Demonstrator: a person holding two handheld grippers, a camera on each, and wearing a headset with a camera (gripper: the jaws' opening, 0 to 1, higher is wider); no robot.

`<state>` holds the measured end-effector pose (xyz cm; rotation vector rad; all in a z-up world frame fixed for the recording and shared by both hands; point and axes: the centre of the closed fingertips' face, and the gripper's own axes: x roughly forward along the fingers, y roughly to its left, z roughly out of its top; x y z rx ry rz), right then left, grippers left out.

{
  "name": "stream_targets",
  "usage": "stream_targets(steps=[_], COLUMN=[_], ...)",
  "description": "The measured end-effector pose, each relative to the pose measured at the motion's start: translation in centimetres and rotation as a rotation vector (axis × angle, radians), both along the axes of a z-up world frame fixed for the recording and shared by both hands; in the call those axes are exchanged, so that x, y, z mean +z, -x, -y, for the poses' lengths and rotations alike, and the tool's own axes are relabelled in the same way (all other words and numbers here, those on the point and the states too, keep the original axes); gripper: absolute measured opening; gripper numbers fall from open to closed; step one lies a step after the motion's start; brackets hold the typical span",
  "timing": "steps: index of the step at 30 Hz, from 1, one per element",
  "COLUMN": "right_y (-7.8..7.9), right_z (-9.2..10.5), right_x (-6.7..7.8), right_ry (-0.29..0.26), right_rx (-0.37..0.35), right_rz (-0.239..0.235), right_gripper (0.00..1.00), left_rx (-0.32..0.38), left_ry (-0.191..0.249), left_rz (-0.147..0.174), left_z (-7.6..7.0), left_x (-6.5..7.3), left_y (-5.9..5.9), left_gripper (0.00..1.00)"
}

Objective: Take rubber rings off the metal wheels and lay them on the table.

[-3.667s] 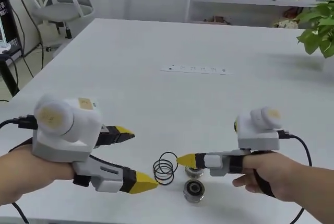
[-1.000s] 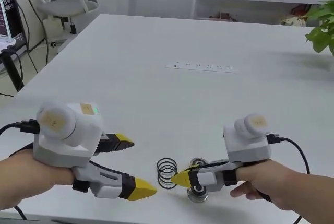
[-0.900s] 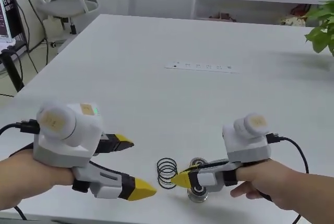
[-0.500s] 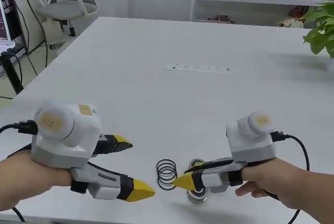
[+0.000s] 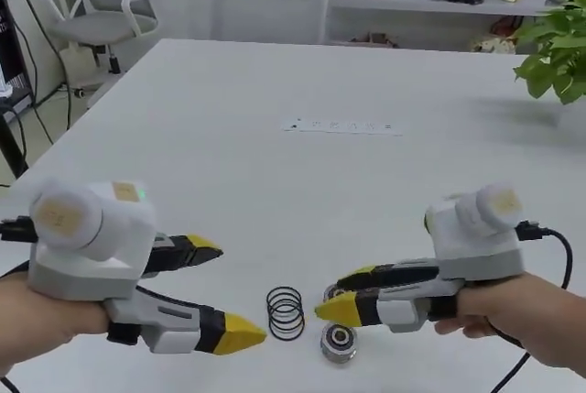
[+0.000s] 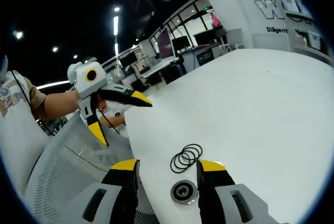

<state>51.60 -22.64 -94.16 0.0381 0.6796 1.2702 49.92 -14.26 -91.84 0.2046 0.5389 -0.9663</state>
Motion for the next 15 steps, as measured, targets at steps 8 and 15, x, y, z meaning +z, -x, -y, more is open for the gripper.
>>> stream_targets(steps=[8, 15], right_y=[-0.1, 1.0], right_z=[2.1, 3.3], right_x=[1.7, 2.6], right_ry=[-0.008, -0.016], right_rx=[-0.028, -0.055], right_rz=[0.067, 0.112], right_gripper=[0.48, 0.56], left_rx=[0.0, 0.017], left_ry=[-0.008, 0.009], left_rz=[0.03, 0.046], left_z=[-0.2, -0.4], left_x=[0.9, 1.7], left_y=[0.4, 0.7], left_gripper=[0.75, 0.76])
